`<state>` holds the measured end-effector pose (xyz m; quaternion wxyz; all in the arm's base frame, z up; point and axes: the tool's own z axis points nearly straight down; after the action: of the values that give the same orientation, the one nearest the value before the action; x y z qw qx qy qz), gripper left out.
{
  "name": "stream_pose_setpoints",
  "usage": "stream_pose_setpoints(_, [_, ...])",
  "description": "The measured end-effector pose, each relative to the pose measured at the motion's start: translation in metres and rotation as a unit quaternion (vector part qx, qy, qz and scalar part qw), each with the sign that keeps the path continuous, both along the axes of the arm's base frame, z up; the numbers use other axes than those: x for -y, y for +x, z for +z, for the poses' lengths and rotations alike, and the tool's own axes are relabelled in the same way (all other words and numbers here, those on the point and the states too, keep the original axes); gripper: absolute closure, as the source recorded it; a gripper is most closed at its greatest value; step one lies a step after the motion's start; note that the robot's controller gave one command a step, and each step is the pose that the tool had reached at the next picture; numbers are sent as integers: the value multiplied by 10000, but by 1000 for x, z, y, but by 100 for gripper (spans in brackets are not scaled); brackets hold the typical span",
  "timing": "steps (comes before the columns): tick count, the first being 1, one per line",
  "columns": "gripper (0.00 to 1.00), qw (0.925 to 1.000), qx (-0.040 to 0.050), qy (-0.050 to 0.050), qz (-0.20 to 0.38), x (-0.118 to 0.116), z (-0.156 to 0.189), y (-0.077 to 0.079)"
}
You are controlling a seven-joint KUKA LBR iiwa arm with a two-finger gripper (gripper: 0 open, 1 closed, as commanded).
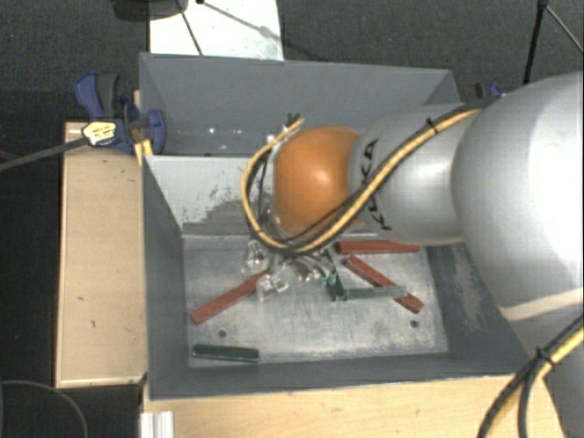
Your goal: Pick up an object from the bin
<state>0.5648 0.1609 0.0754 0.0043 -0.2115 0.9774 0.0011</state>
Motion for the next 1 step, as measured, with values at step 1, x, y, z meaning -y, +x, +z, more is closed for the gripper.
stream_pose_setpoints(1, [100, 10000, -35, -14, -7, 0, 8, -1])
